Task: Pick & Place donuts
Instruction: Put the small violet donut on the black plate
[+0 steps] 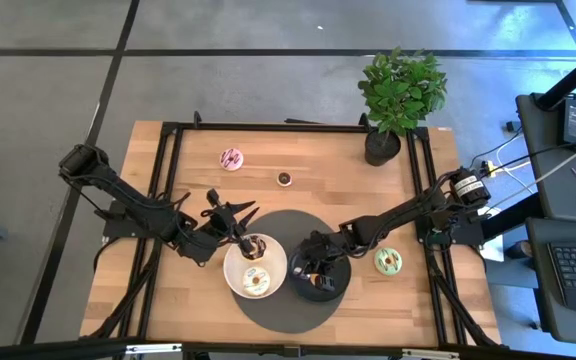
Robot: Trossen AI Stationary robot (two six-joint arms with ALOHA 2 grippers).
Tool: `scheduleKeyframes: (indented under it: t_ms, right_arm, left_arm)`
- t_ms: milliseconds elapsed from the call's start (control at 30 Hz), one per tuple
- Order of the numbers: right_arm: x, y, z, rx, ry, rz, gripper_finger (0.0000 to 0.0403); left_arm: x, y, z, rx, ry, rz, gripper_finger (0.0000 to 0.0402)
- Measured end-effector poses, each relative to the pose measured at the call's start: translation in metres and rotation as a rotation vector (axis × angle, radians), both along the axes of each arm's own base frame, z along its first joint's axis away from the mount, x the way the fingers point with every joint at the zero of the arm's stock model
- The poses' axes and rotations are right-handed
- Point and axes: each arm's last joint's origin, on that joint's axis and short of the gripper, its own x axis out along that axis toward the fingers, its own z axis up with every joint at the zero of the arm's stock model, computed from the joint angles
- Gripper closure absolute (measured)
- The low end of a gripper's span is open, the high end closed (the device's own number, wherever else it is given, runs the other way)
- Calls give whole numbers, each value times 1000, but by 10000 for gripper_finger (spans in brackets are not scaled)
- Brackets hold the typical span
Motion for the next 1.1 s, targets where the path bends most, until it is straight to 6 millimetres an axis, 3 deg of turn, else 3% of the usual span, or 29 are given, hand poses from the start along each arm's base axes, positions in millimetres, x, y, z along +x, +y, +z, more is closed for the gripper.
scheduleKeyframes:
  t_ms: [1100]
  right_arm:
    - [0, 0, 0, 0, 5, -3, 379]
  left_arm:
    - [0, 0, 0, -3, -2, 0, 329]
